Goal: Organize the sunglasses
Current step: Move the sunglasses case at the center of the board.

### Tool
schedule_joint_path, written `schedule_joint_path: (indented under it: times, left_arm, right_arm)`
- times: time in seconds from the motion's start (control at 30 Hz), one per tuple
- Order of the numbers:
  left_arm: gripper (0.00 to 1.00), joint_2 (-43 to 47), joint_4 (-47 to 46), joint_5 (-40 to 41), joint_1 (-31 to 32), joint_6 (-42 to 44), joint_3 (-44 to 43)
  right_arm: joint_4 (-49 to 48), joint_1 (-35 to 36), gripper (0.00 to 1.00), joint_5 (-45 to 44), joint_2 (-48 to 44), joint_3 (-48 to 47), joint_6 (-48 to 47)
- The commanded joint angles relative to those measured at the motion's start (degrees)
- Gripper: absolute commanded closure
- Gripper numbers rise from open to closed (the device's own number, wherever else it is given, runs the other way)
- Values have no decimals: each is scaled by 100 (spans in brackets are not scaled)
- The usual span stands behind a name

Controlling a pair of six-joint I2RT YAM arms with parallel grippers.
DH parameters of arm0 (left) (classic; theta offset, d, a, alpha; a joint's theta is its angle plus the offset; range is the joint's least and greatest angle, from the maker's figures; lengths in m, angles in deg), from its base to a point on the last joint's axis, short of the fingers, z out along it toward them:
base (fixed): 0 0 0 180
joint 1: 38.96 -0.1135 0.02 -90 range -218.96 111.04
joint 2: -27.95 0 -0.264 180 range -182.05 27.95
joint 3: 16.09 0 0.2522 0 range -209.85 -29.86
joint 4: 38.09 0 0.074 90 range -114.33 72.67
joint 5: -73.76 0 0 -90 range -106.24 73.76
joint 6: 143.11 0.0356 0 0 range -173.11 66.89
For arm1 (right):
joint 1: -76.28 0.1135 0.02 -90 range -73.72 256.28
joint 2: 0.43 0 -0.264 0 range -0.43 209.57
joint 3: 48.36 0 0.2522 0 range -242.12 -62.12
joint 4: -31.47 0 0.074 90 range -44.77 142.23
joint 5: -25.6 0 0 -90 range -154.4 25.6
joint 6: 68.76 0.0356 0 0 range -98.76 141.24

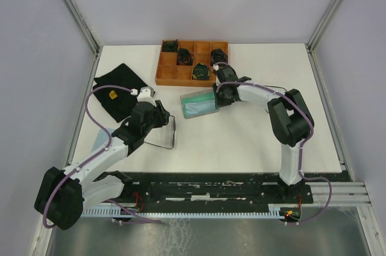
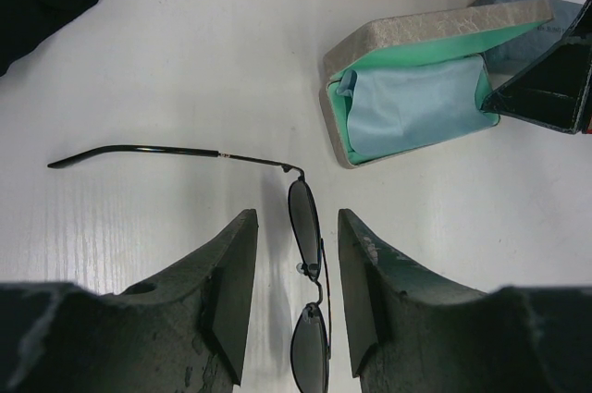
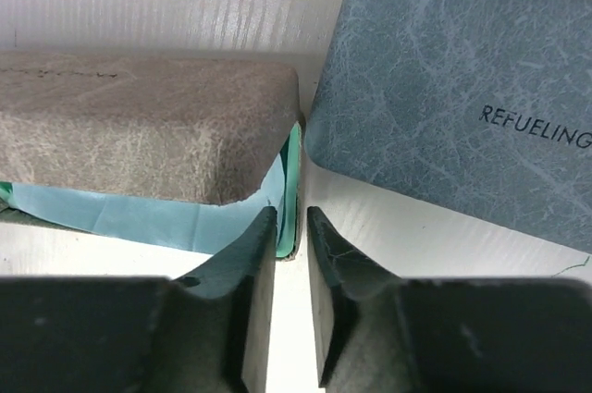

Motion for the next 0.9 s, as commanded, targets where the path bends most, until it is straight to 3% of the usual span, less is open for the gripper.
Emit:
schedule_joint_path:
  times: [0.0, 0.17, 0.57, 0.63, 0.73, 0.87]
  left_arm:
    - [53, 72, -164, 58, -28, -76, -8]
    - [54, 178, -121, 34, -29, -101, 45]
    - [55, 420, -24, -51, -18, -138, 277]
    - [55, 426, -14, -51, -23, -147, 295]
    - [55, 437, -14, -67, -27, -147, 306]
    - [55, 480, -1, -73, -22, -156, 318]
  right_arm:
    - [-62, -16, 75, -31, -143, 38, -25]
    - [-96, -14, 82, -121, -537, 356, -35]
    - [-344, 10, 82, -201, -1596, 1801, 127]
    - [-354, 11, 78, -236, -1692, 1989, 132]
    - [-387, 2, 64, -344, -1799, 2237, 132]
    - [-645, 6, 57, -471, -2303, 2542, 140]
